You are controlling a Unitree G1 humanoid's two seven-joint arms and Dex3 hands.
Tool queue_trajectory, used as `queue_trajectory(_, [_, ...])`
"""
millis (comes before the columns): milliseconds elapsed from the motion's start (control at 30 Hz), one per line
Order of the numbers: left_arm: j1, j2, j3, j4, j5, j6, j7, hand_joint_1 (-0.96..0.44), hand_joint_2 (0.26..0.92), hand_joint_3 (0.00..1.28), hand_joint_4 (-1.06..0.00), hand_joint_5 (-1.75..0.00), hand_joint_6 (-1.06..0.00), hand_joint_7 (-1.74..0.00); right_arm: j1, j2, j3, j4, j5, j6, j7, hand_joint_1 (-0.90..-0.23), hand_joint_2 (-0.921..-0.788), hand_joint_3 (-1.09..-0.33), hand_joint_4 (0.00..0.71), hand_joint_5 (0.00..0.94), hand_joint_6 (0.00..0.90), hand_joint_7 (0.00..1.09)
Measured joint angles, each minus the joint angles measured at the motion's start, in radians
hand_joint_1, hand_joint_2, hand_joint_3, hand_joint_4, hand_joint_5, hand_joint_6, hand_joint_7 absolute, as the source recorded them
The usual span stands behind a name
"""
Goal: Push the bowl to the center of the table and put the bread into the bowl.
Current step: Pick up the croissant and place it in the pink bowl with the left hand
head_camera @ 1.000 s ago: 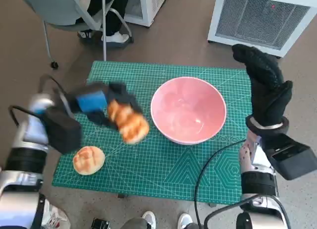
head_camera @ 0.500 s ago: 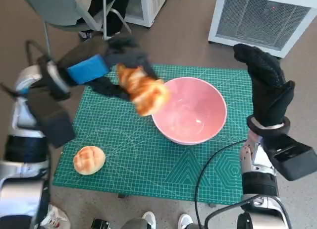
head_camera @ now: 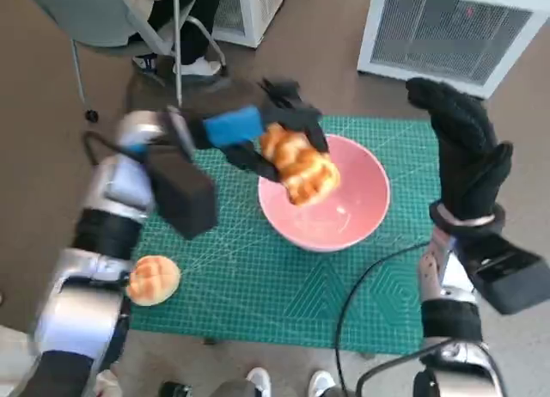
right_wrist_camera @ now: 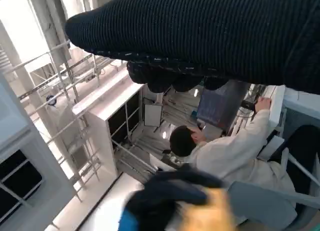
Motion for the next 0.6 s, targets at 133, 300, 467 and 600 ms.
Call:
queue_trajectory(133, [-0.02,-0.031,-0.027,0.085,0.039,-0.015,0.027,0.0,0.921,0.16,-0.53,-1.24,-0.58,-1.3,0.005,-0.002,0.001,-0.017,-0.013,0.002,-0.012,-0.594,-0.921,-0.796,0.367,0.002,0.227,0.32])
queue_trajectory(300, [-0.031,-0.054,-0.058,0.149,0.075,0.011,0.036,-0.13,0.904,0.05,-0.21,-0.23,-0.18,-0.48,0.021,-0.002,0.001,-0.037,-0.025,0.012,-0.024,-0.601,-0.921,-0.795,0.367,0.001,0.225,0.32])
queue_trajectory(467, [-0.03,-0.058,-0.085,0.146,0.113,0.089,0.009,-0.23,0.887,0.01,-0.08,-0.04,-0.09,-0.31,0.033,-0.003,0.001,-0.051,-0.03,0.023,-0.029,-0.608,-0.921,-0.795,0.366,0.001,0.223,0.32])
queue_trajectory(600, [-0.022,-0.047,-0.093,0.1,0.135,0.129,0.009,-0.3,0.885,0.01,-0.04,-0.01,-0.07,-0.28,0.037,-0.003,0.001,-0.06,-0.032,0.029,-0.034,-0.611,-0.921,-0.795,0.366,0.001,0.221,0.33])
